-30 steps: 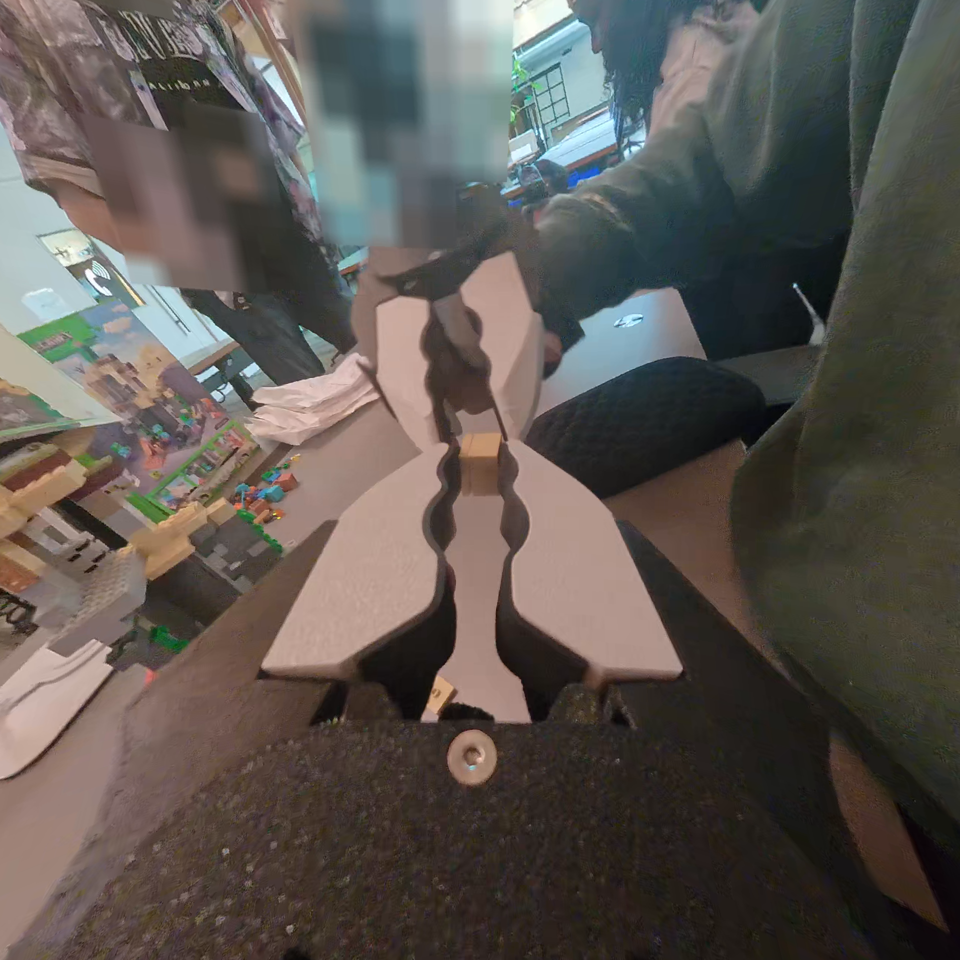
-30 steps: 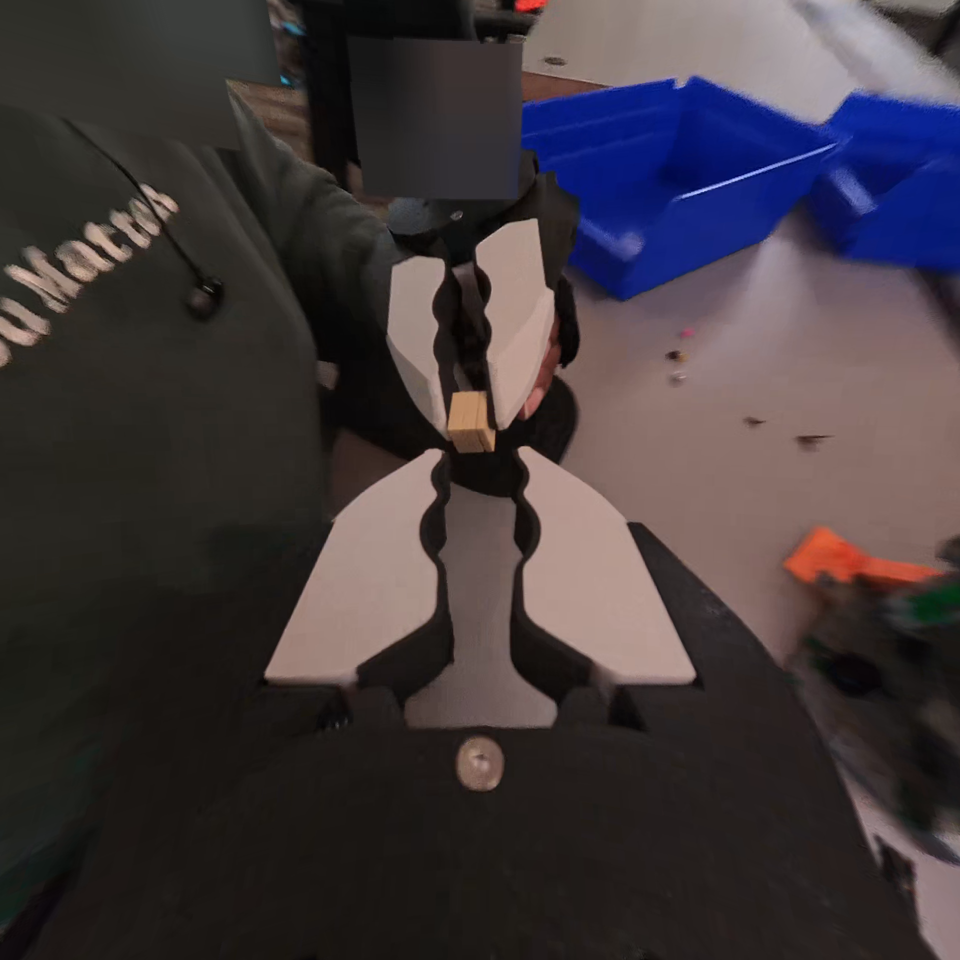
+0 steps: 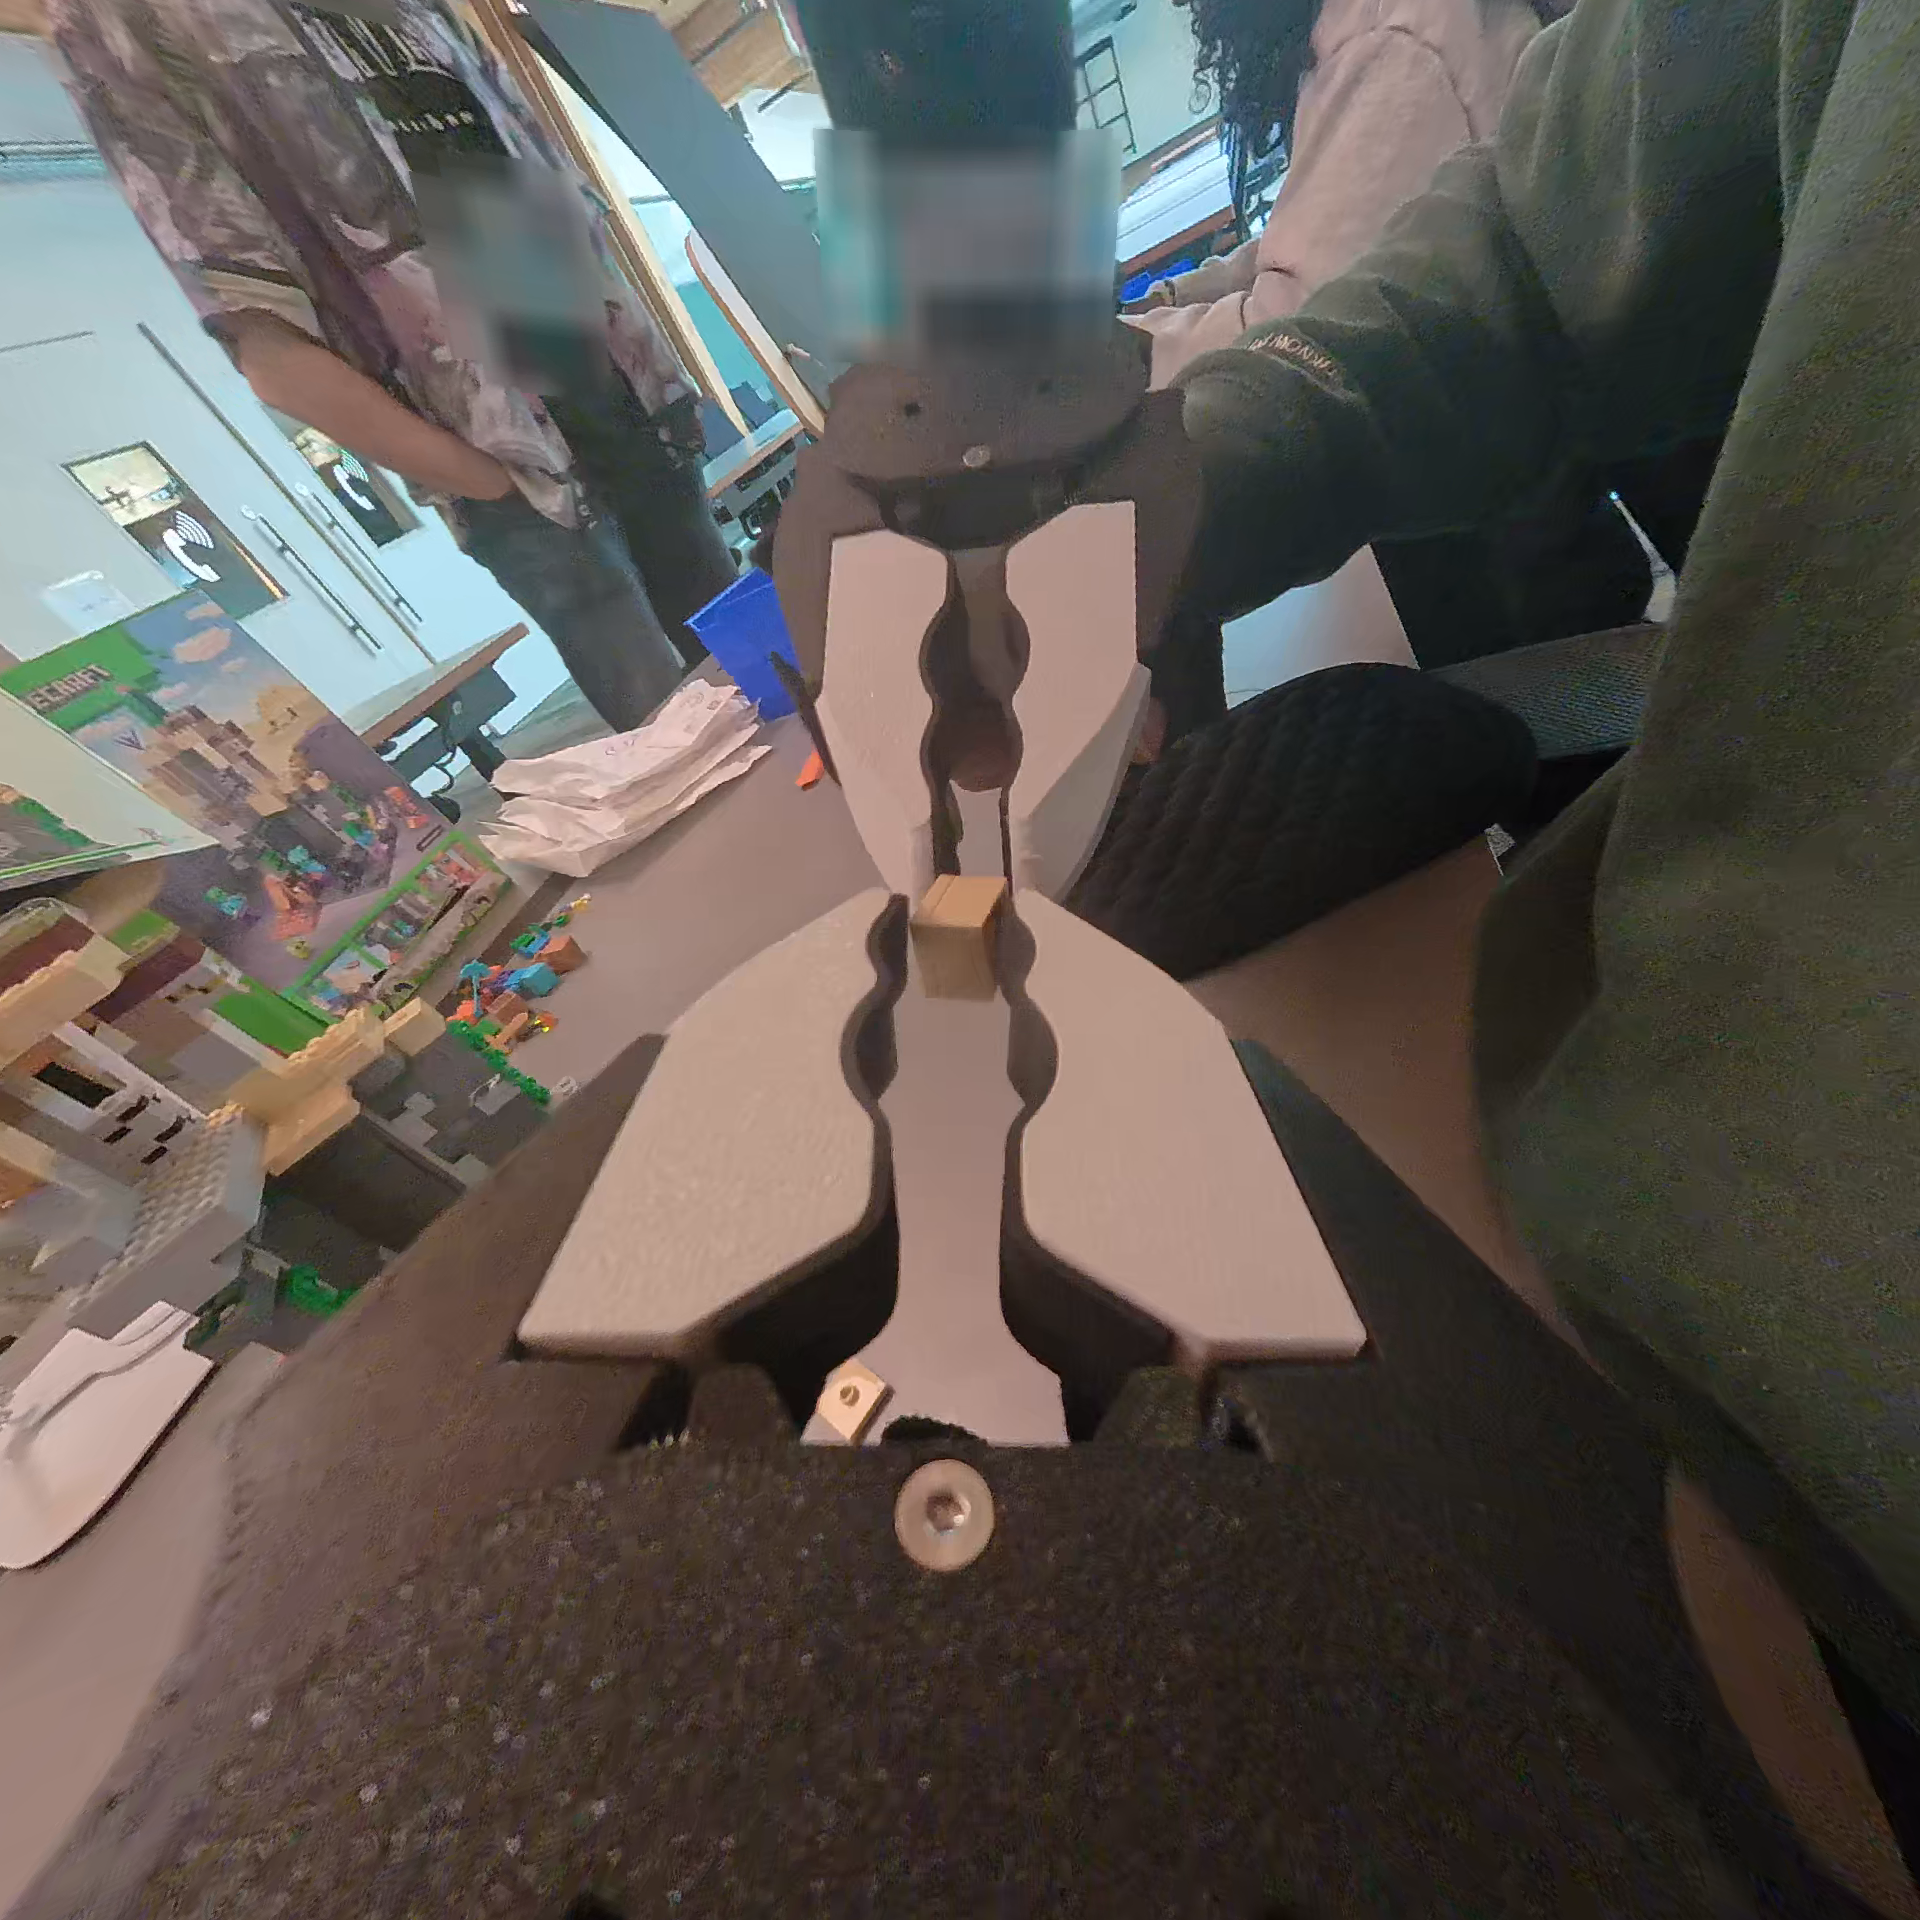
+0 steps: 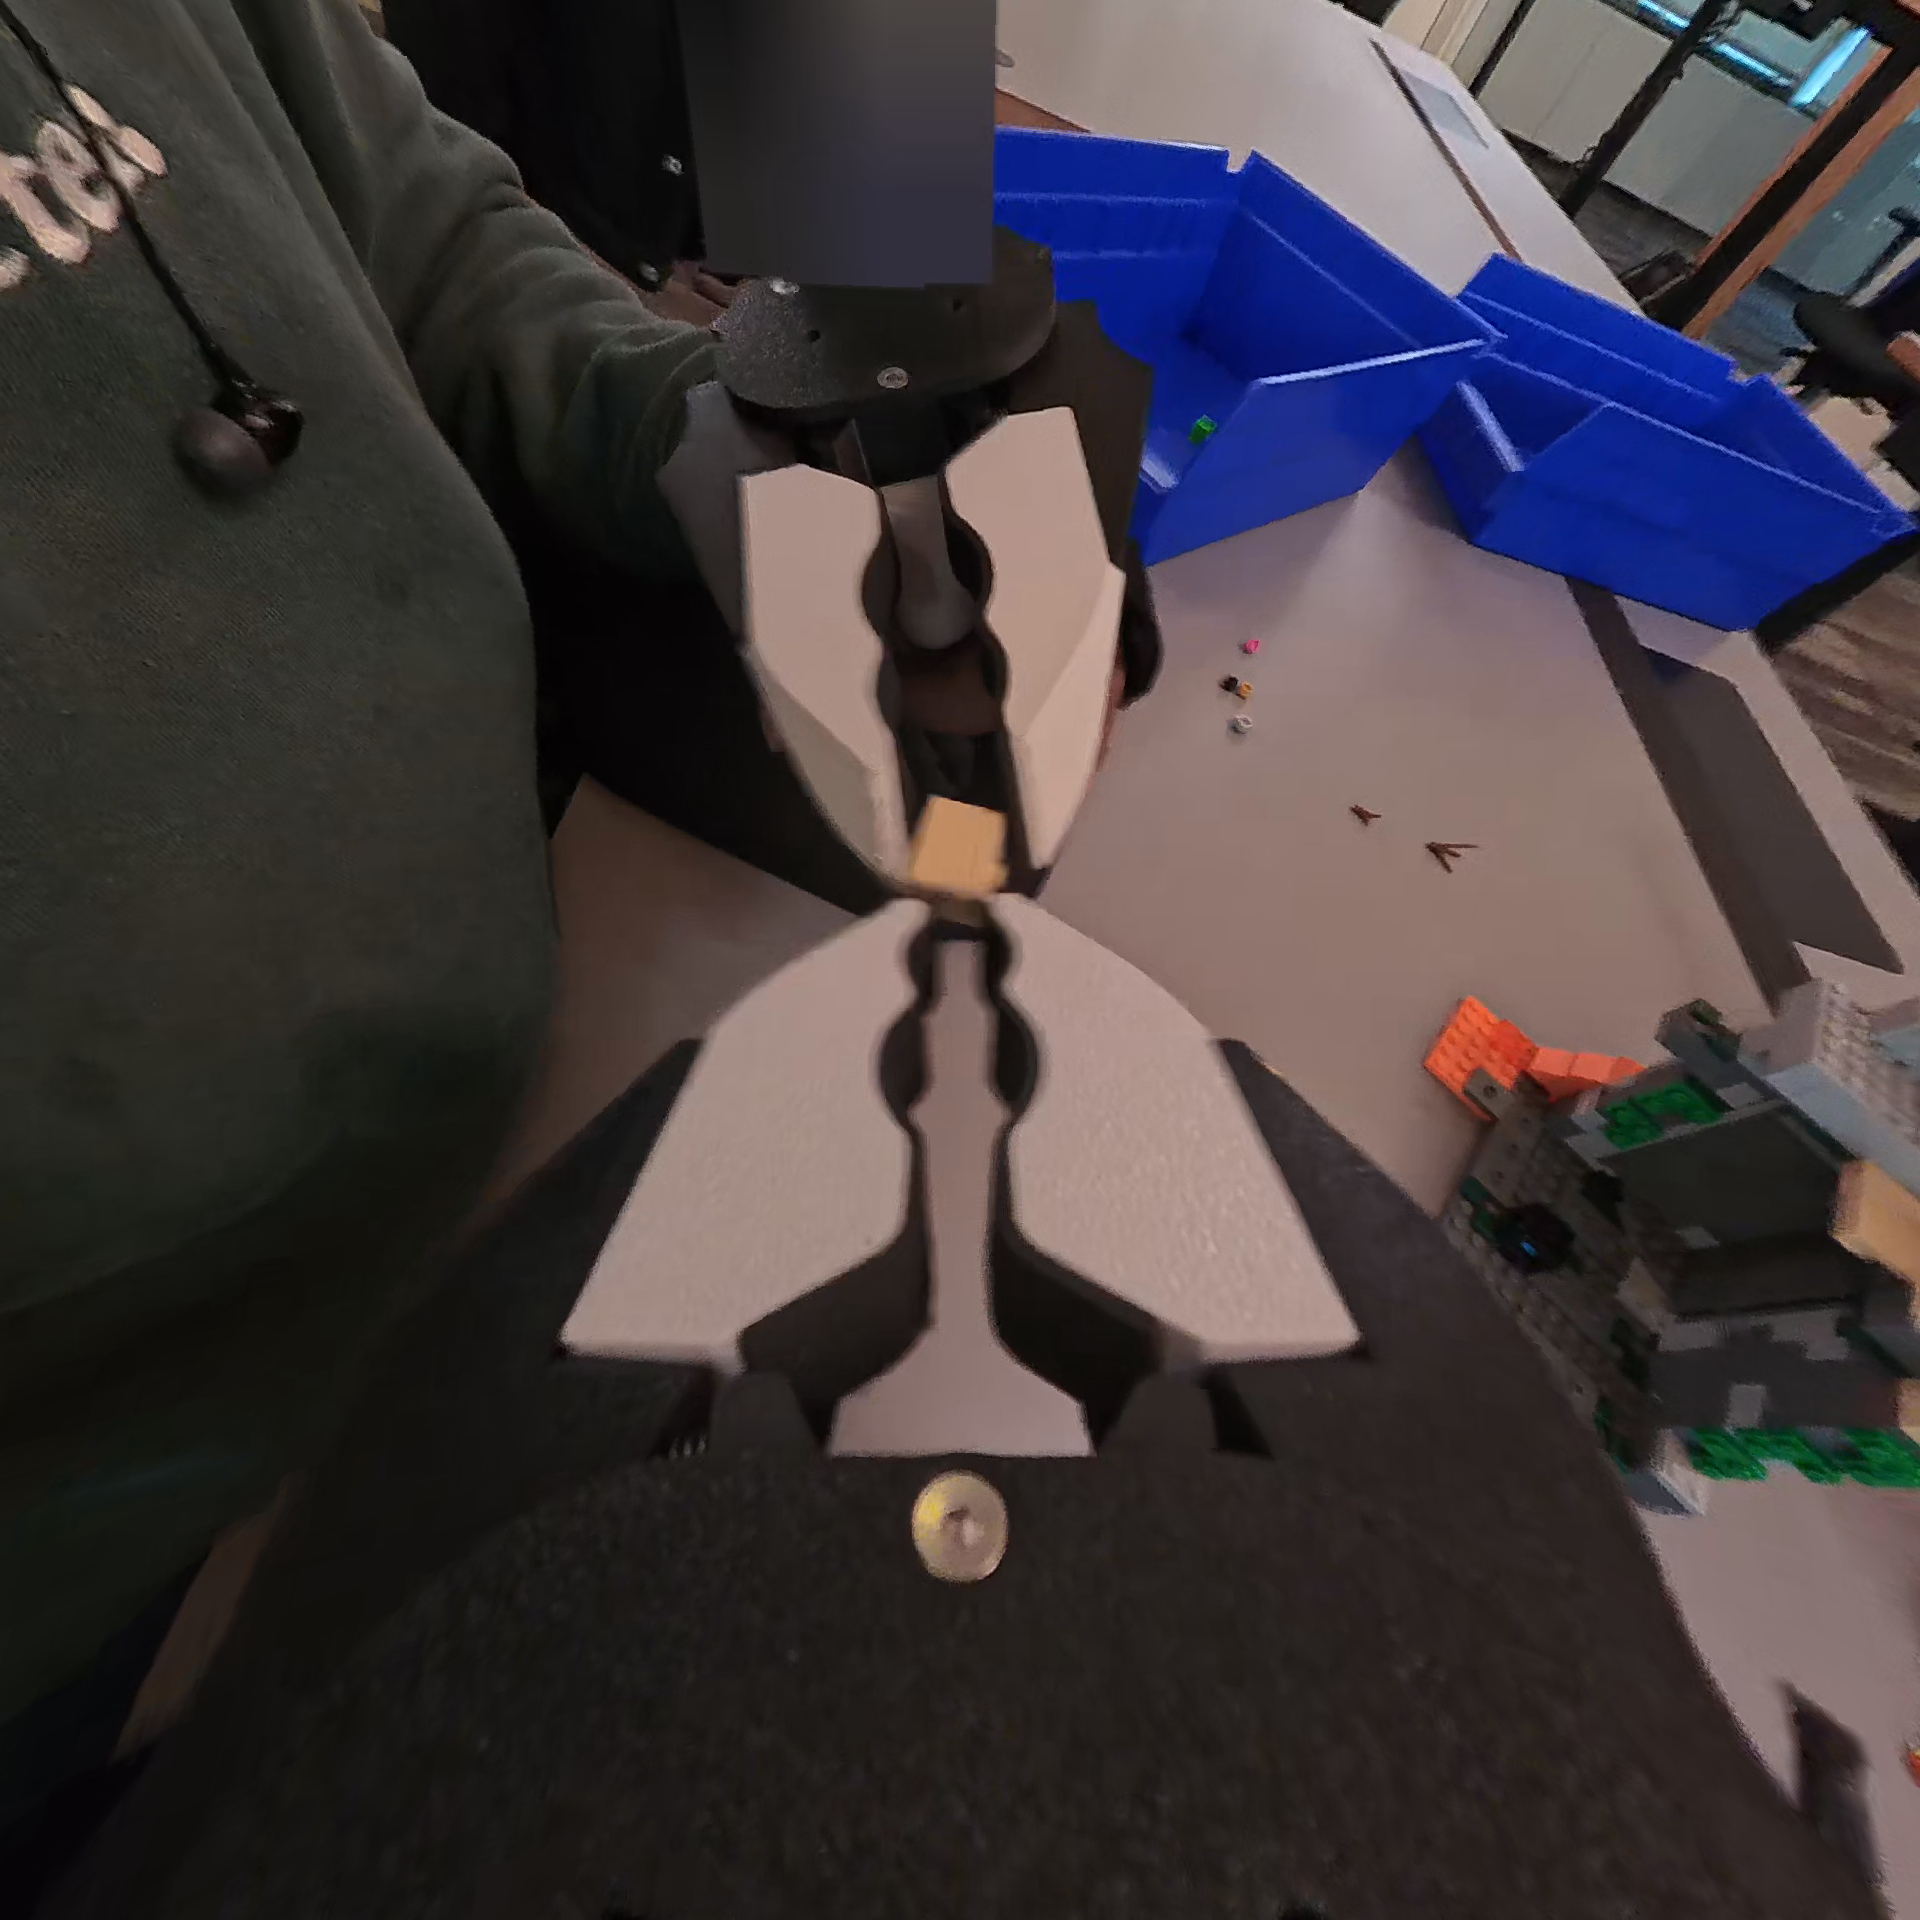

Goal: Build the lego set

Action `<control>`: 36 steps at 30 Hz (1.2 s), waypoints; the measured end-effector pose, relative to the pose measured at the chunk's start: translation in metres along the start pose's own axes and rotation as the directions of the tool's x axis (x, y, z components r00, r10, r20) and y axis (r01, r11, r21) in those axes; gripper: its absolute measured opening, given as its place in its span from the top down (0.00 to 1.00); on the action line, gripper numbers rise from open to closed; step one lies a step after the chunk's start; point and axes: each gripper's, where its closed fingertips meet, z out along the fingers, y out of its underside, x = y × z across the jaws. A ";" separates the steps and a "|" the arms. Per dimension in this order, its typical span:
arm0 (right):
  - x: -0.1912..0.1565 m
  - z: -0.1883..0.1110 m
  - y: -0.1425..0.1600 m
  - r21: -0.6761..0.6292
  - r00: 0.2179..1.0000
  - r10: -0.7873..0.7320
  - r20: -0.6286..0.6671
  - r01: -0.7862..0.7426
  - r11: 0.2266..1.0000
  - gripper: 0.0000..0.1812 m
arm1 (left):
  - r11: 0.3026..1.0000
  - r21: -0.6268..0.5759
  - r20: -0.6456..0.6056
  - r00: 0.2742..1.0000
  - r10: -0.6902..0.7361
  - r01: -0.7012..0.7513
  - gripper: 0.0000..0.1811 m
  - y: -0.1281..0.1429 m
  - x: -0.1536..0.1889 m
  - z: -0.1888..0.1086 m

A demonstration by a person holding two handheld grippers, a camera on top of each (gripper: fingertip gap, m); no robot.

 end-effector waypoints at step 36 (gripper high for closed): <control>0.003 0.014 0.032 -0.216 0.990 -0.012 0.141 0.043 0.976 0.89 | 0.824 -0.092 -0.114 0.817 -0.566 0.559 0.89 0.021 -0.008 -0.005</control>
